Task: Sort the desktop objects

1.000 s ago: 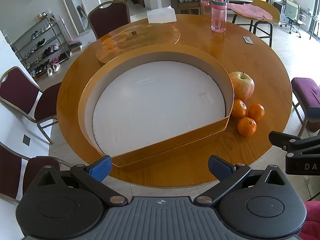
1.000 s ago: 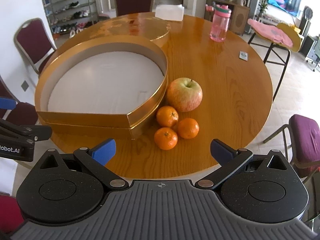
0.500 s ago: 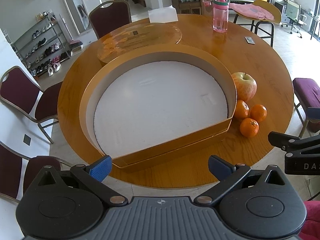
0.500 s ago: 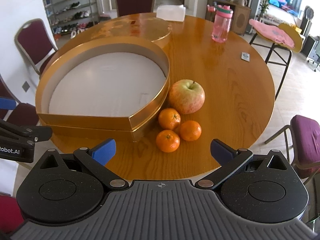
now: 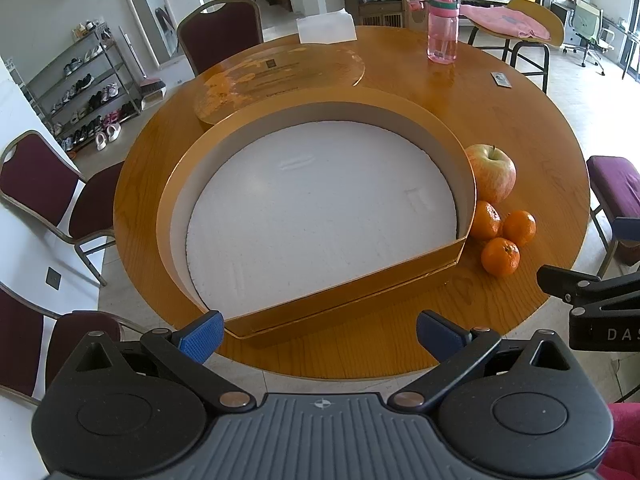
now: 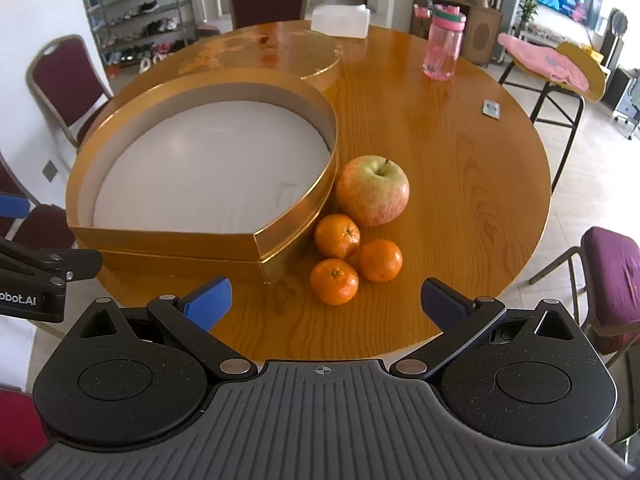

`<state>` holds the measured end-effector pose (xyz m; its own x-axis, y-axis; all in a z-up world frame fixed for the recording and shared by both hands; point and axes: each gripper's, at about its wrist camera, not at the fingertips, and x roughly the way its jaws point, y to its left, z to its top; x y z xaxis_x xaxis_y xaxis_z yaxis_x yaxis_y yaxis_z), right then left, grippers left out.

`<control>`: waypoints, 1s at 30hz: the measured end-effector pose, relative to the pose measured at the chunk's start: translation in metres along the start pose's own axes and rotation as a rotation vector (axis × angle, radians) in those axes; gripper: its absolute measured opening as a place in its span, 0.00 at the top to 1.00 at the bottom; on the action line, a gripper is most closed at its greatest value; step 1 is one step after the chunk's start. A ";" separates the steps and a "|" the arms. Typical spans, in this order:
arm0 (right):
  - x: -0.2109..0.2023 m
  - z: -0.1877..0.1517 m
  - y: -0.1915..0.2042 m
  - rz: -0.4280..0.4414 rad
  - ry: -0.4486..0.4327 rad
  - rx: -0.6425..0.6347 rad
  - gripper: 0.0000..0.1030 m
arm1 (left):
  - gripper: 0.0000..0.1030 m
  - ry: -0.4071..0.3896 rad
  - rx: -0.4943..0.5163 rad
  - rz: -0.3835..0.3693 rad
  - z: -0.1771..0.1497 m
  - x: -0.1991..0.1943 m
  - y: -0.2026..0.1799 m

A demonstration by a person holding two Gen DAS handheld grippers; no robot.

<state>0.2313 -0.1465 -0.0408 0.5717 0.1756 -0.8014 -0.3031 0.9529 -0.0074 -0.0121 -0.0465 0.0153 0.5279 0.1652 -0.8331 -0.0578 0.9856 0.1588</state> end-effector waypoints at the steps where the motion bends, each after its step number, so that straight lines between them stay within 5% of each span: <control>1: 0.000 0.000 0.000 0.000 0.001 0.000 0.00 | 0.01 0.000 0.000 0.000 0.000 0.000 0.000; 13: 0.009 0.000 -0.006 0.011 0.022 0.017 0.00 | 0.01 0.018 -0.004 0.000 -0.001 0.005 0.000; 30: 0.041 -0.009 -0.035 0.058 -0.073 0.114 0.00 | 0.01 0.022 -0.027 0.010 -0.007 0.022 0.015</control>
